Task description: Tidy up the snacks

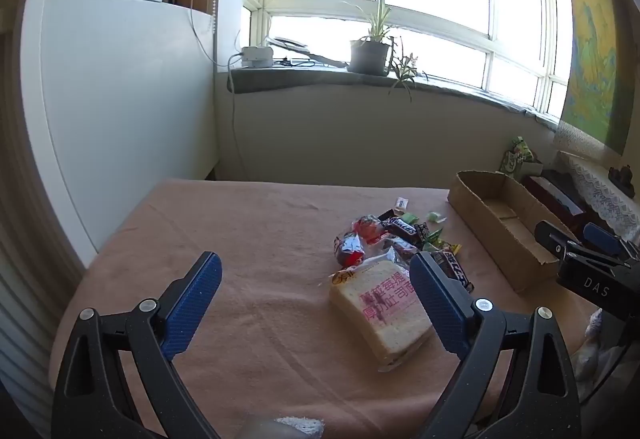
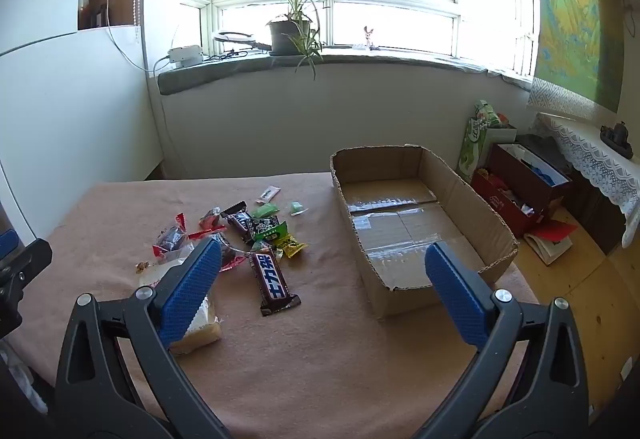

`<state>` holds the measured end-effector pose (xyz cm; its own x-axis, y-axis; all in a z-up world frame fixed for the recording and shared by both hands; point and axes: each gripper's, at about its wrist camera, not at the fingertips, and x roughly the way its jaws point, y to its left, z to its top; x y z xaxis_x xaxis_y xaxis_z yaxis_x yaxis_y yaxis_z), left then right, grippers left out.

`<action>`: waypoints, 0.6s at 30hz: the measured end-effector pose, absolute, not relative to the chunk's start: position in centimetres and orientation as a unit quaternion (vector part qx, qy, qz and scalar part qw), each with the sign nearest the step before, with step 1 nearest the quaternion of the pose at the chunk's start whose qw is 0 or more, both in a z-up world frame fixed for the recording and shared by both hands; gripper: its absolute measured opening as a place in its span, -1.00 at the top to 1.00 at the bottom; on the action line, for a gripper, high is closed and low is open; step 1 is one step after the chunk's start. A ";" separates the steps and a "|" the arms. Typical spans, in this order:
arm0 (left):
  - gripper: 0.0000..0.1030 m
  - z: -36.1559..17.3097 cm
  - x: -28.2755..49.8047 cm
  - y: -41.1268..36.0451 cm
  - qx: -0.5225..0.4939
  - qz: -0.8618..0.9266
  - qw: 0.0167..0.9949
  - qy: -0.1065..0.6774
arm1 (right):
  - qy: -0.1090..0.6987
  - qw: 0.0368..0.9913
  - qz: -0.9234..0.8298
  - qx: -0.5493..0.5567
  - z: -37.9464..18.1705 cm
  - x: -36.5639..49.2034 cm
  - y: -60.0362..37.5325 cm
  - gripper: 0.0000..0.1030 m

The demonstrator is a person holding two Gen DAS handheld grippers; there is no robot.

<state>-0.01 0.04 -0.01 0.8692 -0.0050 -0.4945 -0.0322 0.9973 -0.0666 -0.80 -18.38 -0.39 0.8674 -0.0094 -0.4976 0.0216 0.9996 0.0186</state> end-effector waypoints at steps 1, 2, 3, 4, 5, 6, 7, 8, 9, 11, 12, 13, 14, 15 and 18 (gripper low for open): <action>-0.85 0.0 0.0 0.1 -0.038 0.007 0.966 0.256 | 0.257 0.966 -0.007 0.012 -0.4 -0.8 -18.3 -1.00; -0.85 0.0 -0.1 0.1 -0.039 0.007 0.966 0.256 | 0.256 0.966 -0.006 0.011 -0.4 -0.7 -18.3 -1.00; -0.85 0.1 -0.2 0.1 -0.039 0.006 0.966 0.255 | 0.256 0.967 -0.006 0.010 -0.5 -0.6 -18.2 -1.00; -0.85 0.1 -0.2 0.1 -0.039 0.004 0.966 0.256 | 0.255 0.967 -0.005 0.009 -0.6 -0.5 -18.1 -1.00; -0.85 0.2 -0.3 0.1 -0.041 0.004 0.966 0.256 | 0.246 0.969 -0.009 0.017 -0.4 -0.8 -18.4 -1.00; -0.85 0.3 -0.3 0.1 -0.039 0.012 0.965 0.257 | 0.244 0.970 -0.007 0.019 -0.3 -0.9 -18.6 -1.00; -0.85 0.4 -0.3 0.1 -0.040 0.013 0.966 0.257 | 0.247 0.969 -0.007 0.017 -0.2 -1.1 -18.6 -1.00; -0.85 0.4 -0.3 0.0 -0.040 0.013 0.966 0.257 | 0.247 0.969 -0.007 0.017 -0.2 -1.1 -18.7 -1.00; -0.85 0.5 -0.3 0.0 -0.039 0.013 0.966 0.257 | 0.247 0.969 -0.008 0.016 -0.1 -1.1 -18.6 -1.00; -0.85 0.0 -0.1 0.3 -0.041 0.010 0.965 0.257 | 0.248 0.969 -0.010 0.014 0.1 -1.0 -18.6 -1.00; -0.85 0.0 -0.1 0.3 -0.041 0.010 0.965 0.257 | 0.248 0.969 -0.010 0.015 0.1 -1.0 -18.5 -1.00; -0.85 0.0 -0.1 0.3 -0.042 0.009 0.965 0.257 | 0.248 0.969 -0.010 0.017 0.1 -0.9 -18.6 -1.00; -0.85 0.0 0.0 0.3 -0.042 0.009 0.965 0.257 | 0.247 0.969 -0.009 0.018 0.4 -0.9 -18.9 -1.00; -0.85 0.0 0.0 0.3 -0.042 0.009 0.965 0.257 | 0.246 0.969 -0.010 0.018 0.5 -0.9 -18.8 -1.00; -0.85 0.0 -0.1 0.4 -0.044 0.008 0.966 0.256 | 0.246 0.969 -0.008 0.018 0.6 -1.0 -18.8 -1.00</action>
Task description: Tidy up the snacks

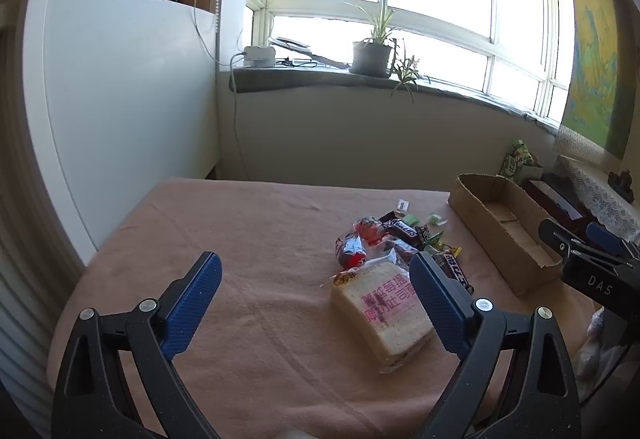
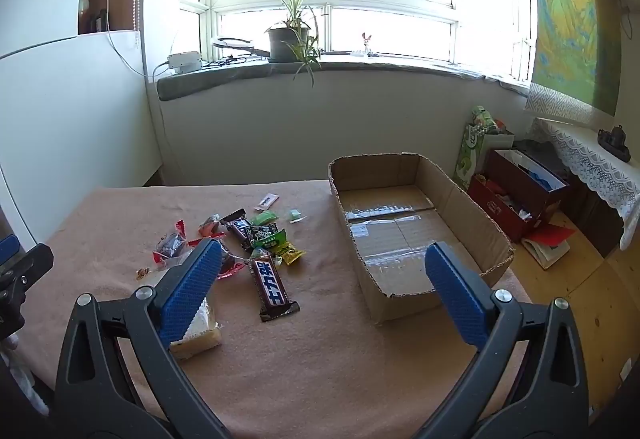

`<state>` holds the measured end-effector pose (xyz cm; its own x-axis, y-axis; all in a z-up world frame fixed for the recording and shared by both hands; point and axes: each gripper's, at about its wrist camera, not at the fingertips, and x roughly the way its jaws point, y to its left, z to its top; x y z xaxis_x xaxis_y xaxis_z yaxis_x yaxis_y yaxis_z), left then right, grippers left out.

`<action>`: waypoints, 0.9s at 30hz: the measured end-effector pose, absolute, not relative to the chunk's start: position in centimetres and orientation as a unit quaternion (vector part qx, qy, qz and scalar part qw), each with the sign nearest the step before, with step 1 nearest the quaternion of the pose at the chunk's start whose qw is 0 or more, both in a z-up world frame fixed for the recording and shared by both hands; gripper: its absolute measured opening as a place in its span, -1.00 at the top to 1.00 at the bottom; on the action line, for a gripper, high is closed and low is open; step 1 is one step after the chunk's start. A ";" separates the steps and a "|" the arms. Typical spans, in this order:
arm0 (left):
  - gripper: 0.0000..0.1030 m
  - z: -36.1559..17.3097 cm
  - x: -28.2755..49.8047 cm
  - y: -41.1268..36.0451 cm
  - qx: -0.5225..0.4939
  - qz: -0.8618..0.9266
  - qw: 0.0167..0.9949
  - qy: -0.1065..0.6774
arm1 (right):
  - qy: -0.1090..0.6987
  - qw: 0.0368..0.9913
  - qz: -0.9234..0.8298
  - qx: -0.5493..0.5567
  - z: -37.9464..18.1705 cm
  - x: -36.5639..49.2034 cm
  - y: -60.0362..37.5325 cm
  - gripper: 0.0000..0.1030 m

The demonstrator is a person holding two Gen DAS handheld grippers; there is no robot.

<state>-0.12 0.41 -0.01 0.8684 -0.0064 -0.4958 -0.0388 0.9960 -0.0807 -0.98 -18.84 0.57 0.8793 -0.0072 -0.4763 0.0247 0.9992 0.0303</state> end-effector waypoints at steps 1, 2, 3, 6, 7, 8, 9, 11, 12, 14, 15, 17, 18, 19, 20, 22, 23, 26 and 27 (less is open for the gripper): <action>-0.85 0.0 -0.1 0.4 -0.044 0.008 0.966 0.256 | 0.246 0.969 -0.008 0.018 0.6 -1.0 -18.8 -1.00; -0.85 0.0 -0.1 0.4 -0.044 0.008 0.966 0.256 | 0.246 0.969 -0.009 0.018 0.4 -1.0 -18.7 -1.00; -0.85 0.1 -0.1 0.4 -0.044 0.008 0.966 0.256 | 0.245 0.969 -0.009 0.018 0.4 -1.0 -18.7 -1.00; -0.85 0.1 -0.1 0.4 -0.044 0.008 0.966 0.255 | 0.245 0.969 -0.010 0.016 0.4 -1.0 -18.6 -1.00; -0.85 0.1 -0.1 0.4 -0.044 0.008 0.966 0.255 | 0.244 0.970 -0.009 0.016 0.5 -1.1 -18.7 -1.00; -0.85 0.1 -0.1 0.4 -0.044 0.007 0.966 0.255 | 0.244 0.970 -0.009 0.015 0.6 -1.1 -18.6 -1.00; -0.85 0.1 -0.1 0.4 -0.044 0.007 0.966 0.256 | 0.244 0.970 -0.009 0.015 0.6 -1.1 -18.6 -1.00; -0.85 0.0 -0.1 0.4 -0.044 0.006 0.965 0.257 | 0.244 0.970 -0.010 0.015 0.7 -1.1 -18.6 -1.00; -0.85 0.0 -0.1 0.3 -0.044 0.006 0.965 0.257 | 0.244 0.970 -0.010 0.015 0.6 -1.1 -18.6 -1.00; -0.85 0.1 -0.1 0.4 -0.044 0.005 0.965 0.257 | 0.245 0.969 -0.010 0.015 0.7 -1.2 -18.6 -1.00; -0.85 0.1 -0.1 0.4 -0.044 0.005 0.965 0.257 | 0.245 0.969 -0.010 0.015 0.8 -1.2 -18.7 -1.00; -0.85 0.1 -0.1 0.4 -0.044 0.005 0.966 0.256 | 0.244 0.970 -0.009 0.014 0.7 -1.2 -18.6 -1.00; -0.85 0.1 -0.1 0.4 -0.044 0.005 0.966 0.256 | 0.244 0.970 -0.010 0.014 0.7 -1.2 -18.6 -1.00; -0.85 0.1 -0.1 0.4 -0.044 0.005 0.966 0.256 | 0.244 0.970 -0.010 0.014 0.7 -1.2 -18.6 -1.00; -0.85 0.1 -0.1 0.4 -0.044 0.005 0.966 0.256 | 0.244 0.970 -0.010 0.014 0.6 -1.1 -18.5 -1.00; -0.85 0.1 -0.1 0.4 -0.045 0.005 0.966 0.256 | 0.244 0.970 -0.010 0.014 0.6 -1.2 -18.5 -1.00; -0.85 0.1 -0.1 0.4 -0.045 0.004 0.966 0.256 | 0.244 0.970 -0.011 0.014 0.6 -1.2 -18.5 -1.00; -0.85 0.1 0.0 0.4 -0.045 0.003 0.965 0.257 | 0.244 0.970 -0.010 0.014 0.6 -1.2 -18.5 -1.00; -0.85 0.1 0.0 0.4 -0.046 0.003 0.965 0.257 | 0.244 0.970 -0.010 0.013 0.6 -1.1 -18.5 -1.00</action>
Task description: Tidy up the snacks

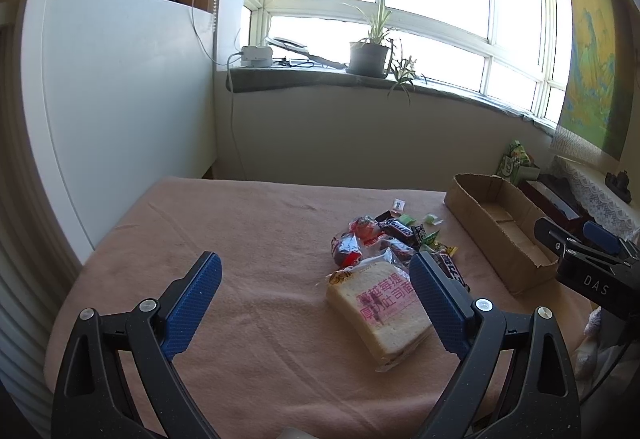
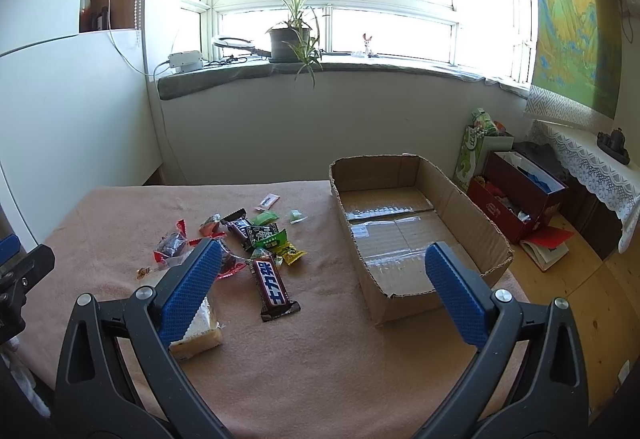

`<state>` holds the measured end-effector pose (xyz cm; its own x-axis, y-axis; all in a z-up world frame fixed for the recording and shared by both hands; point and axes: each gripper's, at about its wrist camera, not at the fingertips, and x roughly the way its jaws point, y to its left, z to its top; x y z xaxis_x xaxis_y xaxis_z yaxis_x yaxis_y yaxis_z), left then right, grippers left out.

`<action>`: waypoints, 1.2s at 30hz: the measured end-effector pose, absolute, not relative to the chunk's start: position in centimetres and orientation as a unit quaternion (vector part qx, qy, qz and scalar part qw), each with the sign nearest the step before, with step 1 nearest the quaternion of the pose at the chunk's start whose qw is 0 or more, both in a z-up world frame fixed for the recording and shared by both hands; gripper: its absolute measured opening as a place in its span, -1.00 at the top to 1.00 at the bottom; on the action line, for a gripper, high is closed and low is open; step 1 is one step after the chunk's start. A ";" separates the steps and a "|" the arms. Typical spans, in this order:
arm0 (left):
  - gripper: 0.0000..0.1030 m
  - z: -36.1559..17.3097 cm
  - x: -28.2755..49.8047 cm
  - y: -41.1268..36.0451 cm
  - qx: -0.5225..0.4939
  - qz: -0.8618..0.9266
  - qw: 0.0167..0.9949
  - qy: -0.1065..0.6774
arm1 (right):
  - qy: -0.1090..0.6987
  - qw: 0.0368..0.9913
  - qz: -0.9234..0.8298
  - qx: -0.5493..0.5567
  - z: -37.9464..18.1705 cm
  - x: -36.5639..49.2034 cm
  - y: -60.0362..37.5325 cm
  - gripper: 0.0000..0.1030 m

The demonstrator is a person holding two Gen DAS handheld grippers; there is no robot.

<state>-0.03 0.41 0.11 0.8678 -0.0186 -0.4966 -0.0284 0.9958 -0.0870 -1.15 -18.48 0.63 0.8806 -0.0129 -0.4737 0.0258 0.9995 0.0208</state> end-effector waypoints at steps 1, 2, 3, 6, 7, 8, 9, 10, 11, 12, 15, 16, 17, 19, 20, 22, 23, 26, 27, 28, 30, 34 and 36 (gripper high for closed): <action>-0.85 0.1 0.0 0.4 -0.046 0.002 0.965 0.257 | 0.244 0.970 -0.010 0.013 0.6 -1.1 -18.5 -1.00; -0.85 0.1 0.0 0.4 -0.046 0.002 0.965 0.257 | 0.244 0.970 -0.010 0.013 0.6 -1.2 -18.5 -1.00; -0.85 0.1 0.0 0.4 -0.046 0.002 0.965 0.257 | 0.245 0.969 -0.010 0.013 0.6 -1.2 -18.5 -1.00; -0.85 0.0 -0.1 0.4 -0.047 0.001 0.965 0.257 | 0.244 0.970 -0.010 0.013 0.5 -1.2 -18.5 -1.00; -0.85 -0.1 -0.1 0.4 -0.048 0.001 0.965 0.257 | 0.244 0.970 -0.010 0.013 0.5 -1.2 -18.4 -1.00; -0.85 -0.1 -0.1 0.4 -0.048 0.001 0.965 0.257 | 0.244 0.970 -0.010 0.013 0.5 -1.2 -18.4 -1.00; -0.85 -0.1 -0.1 0.4 -0.048 0.001 0.965 0.257 | 0.244 0.970 -0.010 0.013 0.5 -1.1 -18.4 -1.00; -0.85 -0.1 -0.1 0.4 -0.049 0.001 0.965 0.257 | 0.244 0.970 -0.011 0.012 0.5 -1.1 -18.4 -1.00; -0.85 -0.1 -0.1 0.4 -0.049 0.001 0.965 0.258 | 0.245 0.970 -0.011 0.012 0.5 -1.2 -18.4 -1.00; -0.85 -0.2 -0.2 0.4 -0.049 0.001 0.965 0.258 | 0.245 0.969 -0.010 0.013 0.5 -1.2 -18.4 -1.00; -0.85 -0.2 -0.2 0.4 -0.049 0.000 0.965 0.258 | 0.245 0.969 -0.010 0.012 0.5 -1.3 -18.5 -1.00; -0.85 -0.2 -0.2 0.4 -0.050 -0.001 0.965 0.258 | 0.245 0.969 -0.010 0.013 0.5 -1.2 -18.5 -1.00; -0.85 -0.2 -0.2 0.4 -0.050 -0.001 0.965 0.258 | 0.245 0.969 -0.010 0.013 0.4 -1.2 -18.4 -1.00; -0.85 -0.2 -0.2 0.4 -0.050 -0.001 0.965 0.258 | 0.245 0.969 -0.011 0.013 0.4 -1.2 -18.4 -1.00; -0.85 -0.2 -0.2 0.4 -0.050 -0.001 0.965 0.258 | 0.245 0.969 -0.010 0.013 0.4 -1.2 -18.4 -1.00; -0.85 -0.2 -0.2 0.4 -0.051 0.000 0.965 0.258 | 0.245 0.969 -0.010 0.012 0.4 -1.2 -18.4 -1.00; -0.85 -0.2 -0.2 0.4 -0.052 0.000 0.965 0.258 | 0.246 0.969 -0.010 0.012 0.5 -1.2 -18.4 -1.00; -0.85 -0.3 -0.3 0.6 -0.054 -0.001 0.964 0.259 | 0.246 0.969 -0.010 0.012 0.5 -1.3 -18.5 -1.00; -0.85 -0.3 -0.3 0.6 -0.054 -0.001 0.964 0.259 | 0.246 0.969 -0.010 0.012 0.6 -1.3 -18.5 -1.00; -0.85 -0.3 -0.2 0.6 -0.054 -0.002 0.964 0.260 | 0.246 0.969 -0.010 0.012 0.5 -1.3 -18.5 -1.00; -0.85 -0.3 -0.2 0.6 -0.055 -0.002 0.964 0.260 | 0.246 0.969 -0.011 0.012 0.5 -1.2 -18.4 -1.00; -0.85 -0.3 -0.2 0.7 -0.055 -0.002 0.964 0.261 | 0.246 0.969 -0.010 0.012 0.5 -1.2 -18.3 -1.00; -0.85 -0.4 -0.2 0.7 -0.056 -0.002 0.963 0.262 | 0.246 0.969 -0.011 0.012 0.4 -1.3 -18.4 -1.00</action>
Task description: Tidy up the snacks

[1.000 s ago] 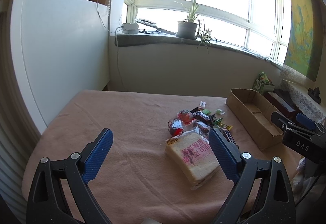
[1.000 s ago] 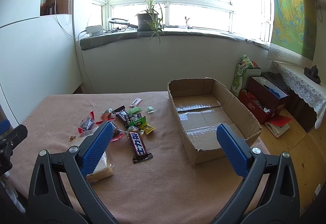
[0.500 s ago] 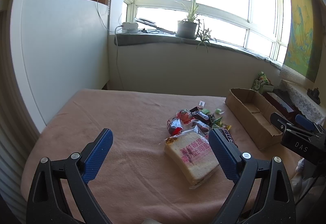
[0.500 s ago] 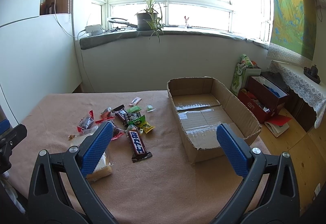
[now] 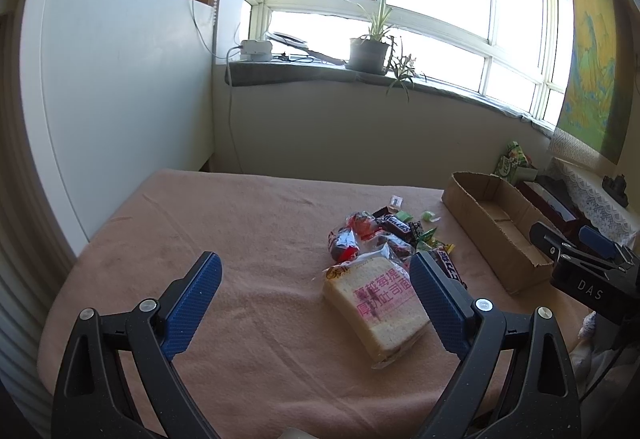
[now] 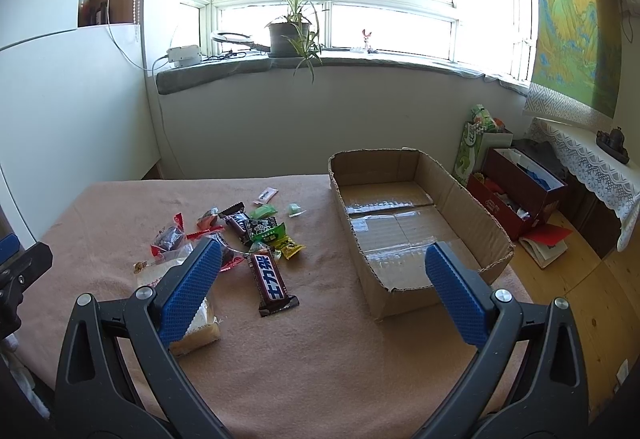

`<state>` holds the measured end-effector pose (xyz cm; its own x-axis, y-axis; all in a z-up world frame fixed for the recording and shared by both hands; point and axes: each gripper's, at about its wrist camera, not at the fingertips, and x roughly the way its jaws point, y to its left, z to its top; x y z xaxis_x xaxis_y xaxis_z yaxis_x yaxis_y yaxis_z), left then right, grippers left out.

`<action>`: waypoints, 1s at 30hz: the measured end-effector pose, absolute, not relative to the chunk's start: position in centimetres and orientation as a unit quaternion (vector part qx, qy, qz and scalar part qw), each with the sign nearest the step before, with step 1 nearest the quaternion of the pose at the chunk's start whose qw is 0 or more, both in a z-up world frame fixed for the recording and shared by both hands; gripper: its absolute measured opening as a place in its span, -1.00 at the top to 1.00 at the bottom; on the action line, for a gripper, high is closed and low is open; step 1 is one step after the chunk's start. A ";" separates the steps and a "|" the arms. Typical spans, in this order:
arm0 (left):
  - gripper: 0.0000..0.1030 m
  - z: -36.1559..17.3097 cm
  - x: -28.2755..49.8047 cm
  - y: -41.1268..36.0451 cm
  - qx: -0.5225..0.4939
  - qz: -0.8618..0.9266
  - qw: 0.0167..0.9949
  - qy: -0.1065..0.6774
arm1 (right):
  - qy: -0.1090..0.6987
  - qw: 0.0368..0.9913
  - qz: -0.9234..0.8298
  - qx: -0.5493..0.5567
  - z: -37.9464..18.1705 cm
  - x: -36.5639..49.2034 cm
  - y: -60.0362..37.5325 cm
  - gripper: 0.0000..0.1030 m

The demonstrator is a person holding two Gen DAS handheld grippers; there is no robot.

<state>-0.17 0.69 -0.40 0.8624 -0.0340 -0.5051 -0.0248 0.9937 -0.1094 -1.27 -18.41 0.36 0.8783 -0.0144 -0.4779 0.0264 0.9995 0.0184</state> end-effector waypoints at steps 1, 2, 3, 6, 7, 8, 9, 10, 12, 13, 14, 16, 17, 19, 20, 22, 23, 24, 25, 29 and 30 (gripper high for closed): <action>-0.85 -0.4 -0.2 0.7 -0.057 -0.002 0.963 0.263 | 0.247 0.969 -0.011 0.012 0.4 -1.3 -18.4 -1.00; -0.85 -0.4 -0.1 0.7 -0.057 -0.003 0.963 0.263 | 0.247 0.969 -0.010 0.012 0.4 -1.3 -18.4 -1.00; -0.85 -0.4 -0.2 0.7 -0.057 -0.003 0.963 0.263 | 0.247 0.969 -0.010 0.012 0.4 -1.3 -18.5 -1.00; -0.85 -0.4 -0.2 0.7 -0.057 -0.004 0.963 0.264 | 0.247 0.969 -0.010 0.011 -0.1 -1.4 -18.6 -1.00; -0.85 -0.5 -0.1 0.7 -0.058 -0.004 0.963 0.264 | 0.247 0.969 -0.010 0.012 -0.1 -1.3 -18.5 -1.00; -0.85 -0.5 -0.1 0.7 -0.058 -0.004 0.963 0.265 | 0.247 0.969 -0.010 0.012 -0.1 -1.3 -18.5 -1.00; -0.85 -0.5 -0.1 0.7 -0.058 -0.004 0.963 0.265 | 0.247 0.969 -0.010 0.012 -0.1 -1.3 -18.4 -1.00; -0.85 -0.5 -0.1 0.7 -0.058 -0.005 0.962 0.265 | 0.248 0.969 -0.010 0.012 -0.1 -1.4 -18.5 -1.00; -0.85 -0.5 0.0 0.8 -0.059 -0.005 0.962 0.266 | 0.248 0.969 -0.010 0.012 0.0 -1.3 -18.4 -1.00; -0.85 -0.6 0.0 0.8 -0.059 -0.006 0.962 0.267 | 0.249 0.968 -0.010 0.012 -0.3 -1.2 -18.4 -1.00; -0.85 -0.6 0.0 0.9 -0.060 -0.006 0.962 0.268 | 0.249 0.968 -0.011 0.012 -0.5 -1.2 -18.4 -1.00; -0.85 -0.9 0.3 1.0 -0.063 -0.009 0.960 0.274 | 0.250 0.968 -0.010 0.012 -0.6 -1.2 -18.5 -1.00; -0.85 -1.1 0.4 1.1 -0.066 -0.011 0.959 0.277 | 0.251 0.968 -0.008 0.013 -0.7 -1.1 -18.5 -1.00; -0.85 -1.5 0.8 1.3 -0.075 -0.016 0.955 0.286 | 0.254 0.967 -0.001 0.013 -1.1 -0.8 -18.5 -1.00; -0.85 -1.8 1.0 1.5 -0.083 -0.021 0.952 0.292 | 0.255 0.967 0.003 0.014 -1.3 -0.6 -18.6 -1.00; -0.85 -2.4 1.4 2.0 -0.102 -0.034 0.946 0.306 | 0.259 0.965 0.026 0.019 -1.7 -0.3 -18.8 -1.00; -0.85 -2.7 1.6 2.1 -0.111 -0.040 0.943 0.311 | 0.264 0.963 0.040 0.022 -1.9 0.0 -18.9 -1.00; -0.84 -3.1 1.9 2.3 -0.121 -0.048 0.939 0.317 | 0.269 0.961 0.055 0.024 -2.1 0.3 -18.9 -1.00; -0.82 -3.4 2.2 2.3 -0.130 -0.055 0.935 0.324 | 0.275 0.959 0.070 0.028 -2.3 0.5 -18.9 -1.00; -0.79 -4.8 2.8 2.4 -0.164 -0.087 0.918 0.350 | 0.313 0.940 0.124 0.056 -3.2 2.1 -18.6 -1.00; -0.76 -5.1 3.0 2.2 -0.172 -0.096 0.914 0.356 | 0.321 0.935 0.136 0.059 -3.5 2.4 -18.5 -1.00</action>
<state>2.97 2.25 -5.15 0.7281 -0.2970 -0.6178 0.0524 0.9227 -0.3819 2.36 -18.53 -3.52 0.7564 0.2923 -0.5851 -0.2159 0.9560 0.1985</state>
